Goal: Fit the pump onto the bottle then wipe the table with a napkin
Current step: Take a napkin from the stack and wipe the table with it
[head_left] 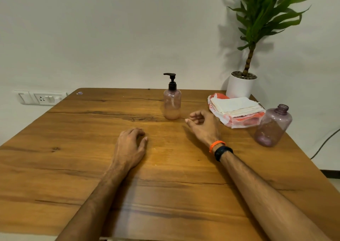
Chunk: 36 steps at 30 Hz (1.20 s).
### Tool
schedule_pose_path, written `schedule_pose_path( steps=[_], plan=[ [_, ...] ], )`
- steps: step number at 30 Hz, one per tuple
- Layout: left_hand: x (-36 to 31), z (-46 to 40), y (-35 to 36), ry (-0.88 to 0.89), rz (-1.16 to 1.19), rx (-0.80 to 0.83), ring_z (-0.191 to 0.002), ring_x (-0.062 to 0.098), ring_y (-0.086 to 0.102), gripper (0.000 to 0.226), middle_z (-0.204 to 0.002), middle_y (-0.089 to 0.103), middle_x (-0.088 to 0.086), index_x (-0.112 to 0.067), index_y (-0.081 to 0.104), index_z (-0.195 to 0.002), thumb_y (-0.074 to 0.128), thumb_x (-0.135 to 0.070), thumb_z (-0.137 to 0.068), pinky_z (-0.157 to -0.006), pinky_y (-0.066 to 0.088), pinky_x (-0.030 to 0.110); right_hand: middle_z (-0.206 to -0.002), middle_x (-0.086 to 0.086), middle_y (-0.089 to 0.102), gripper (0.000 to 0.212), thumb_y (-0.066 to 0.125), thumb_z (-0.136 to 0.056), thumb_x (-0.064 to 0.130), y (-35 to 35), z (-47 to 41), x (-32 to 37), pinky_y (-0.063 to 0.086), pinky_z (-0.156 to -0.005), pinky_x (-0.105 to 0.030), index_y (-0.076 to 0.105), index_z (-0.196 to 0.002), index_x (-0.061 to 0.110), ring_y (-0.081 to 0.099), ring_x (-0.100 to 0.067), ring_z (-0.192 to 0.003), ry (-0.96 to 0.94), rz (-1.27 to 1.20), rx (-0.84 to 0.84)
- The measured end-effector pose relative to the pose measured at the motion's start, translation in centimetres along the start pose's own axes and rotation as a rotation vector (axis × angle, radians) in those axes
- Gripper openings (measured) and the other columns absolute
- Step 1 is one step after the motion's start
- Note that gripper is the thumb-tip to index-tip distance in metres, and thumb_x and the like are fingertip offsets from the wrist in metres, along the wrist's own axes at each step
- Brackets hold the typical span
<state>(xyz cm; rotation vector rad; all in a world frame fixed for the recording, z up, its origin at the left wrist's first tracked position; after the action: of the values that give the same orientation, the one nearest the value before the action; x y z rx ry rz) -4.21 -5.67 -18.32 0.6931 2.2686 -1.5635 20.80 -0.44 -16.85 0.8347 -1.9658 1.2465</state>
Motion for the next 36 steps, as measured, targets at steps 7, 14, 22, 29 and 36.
schedule_pose_path(
  steps=[7,14,22,29,36],
  plan=[
    [-3.6,-0.2,-0.9,-0.077,0.179,-0.015,-0.109,0.022,0.062,0.029,-0.117,0.068,0.007,-0.01,0.066,-0.117,0.063,-0.021,-0.091,-0.099,0.049,0.039,-0.065,0.017,0.064,0.017,0.08,-0.076,0.03,-4.7,1.3,-3.2,0.042,-0.057,-0.008,0.065,-0.067,0.03,0.059,0.001,-0.062,0.043,0.082,-0.041],
    [-12.2,-5.4,3.4,0.043,0.274,0.052,-0.081,-0.006,0.059,0.026,-0.096,0.064,-0.013,-0.019,0.066,-0.111,0.068,-0.028,-0.088,-0.069,0.044,0.006,-0.051,0.009,0.061,0.035,0.076,-0.074,0.049,-7.3,1.9,-5.0,0.043,-0.053,-0.015,0.062,-0.055,0.023,0.056,-0.002,-0.051,0.051,0.177,-0.005],
    [-17.8,-13.6,9.8,-0.013,0.244,0.137,-0.075,0.001,0.059,0.018,-0.086,0.067,-0.009,-0.018,0.071,-0.101,0.069,-0.026,-0.084,-0.06,0.042,0.012,-0.052,0.008,0.059,0.033,0.062,-0.072,0.044,-9.0,1.9,-5.6,0.054,-0.062,-0.028,0.057,-0.054,0.016,0.06,-0.012,-0.058,-0.026,0.419,0.106],
    [-19.9,-17.5,13.9,-0.078,0.246,0.191,-0.088,0.012,0.059,0.023,-0.116,0.07,0.003,-0.012,0.073,-0.108,0.068,-0.02,-0.086,-0.059,0.045,0.014,-0.049,0.0,0.054,0.024,0.055,-0.061,0.032,-9.3,1.7,-5.8,0.048,-0.054,-0.026,0.052,-0.057,0.009,0.053,-0.017,-0.052,-0.15,0.426,0.206],
    [-20.3,-18.7,16.4,-0.295,0.238,0.213,-0.085,0.017,0.068,0.04,-0.103,0.073,0.007,-0.006,0.073,-0.104,0.07,-0.04,-0.084,-0.057,0.048,0.02,-0.047,0.0,0.051,0.023,0.055,-0.063,0.031,-9.3,1.5,-6.0,0.038,-0.052,-0.023,0.053,-0.058,0.008,0.05,-0.018,-0.052,-0.174,0.449,0.196]
  ],
)
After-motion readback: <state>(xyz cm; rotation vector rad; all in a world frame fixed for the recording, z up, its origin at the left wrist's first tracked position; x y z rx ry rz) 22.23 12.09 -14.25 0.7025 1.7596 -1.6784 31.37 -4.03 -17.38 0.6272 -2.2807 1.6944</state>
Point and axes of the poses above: each hand's wrist, its own z-axis away from the middle knuckle, its own y-axis out of the palm, x = y × z, the point moved 3 cm from there along -z, towards the middle knuckle
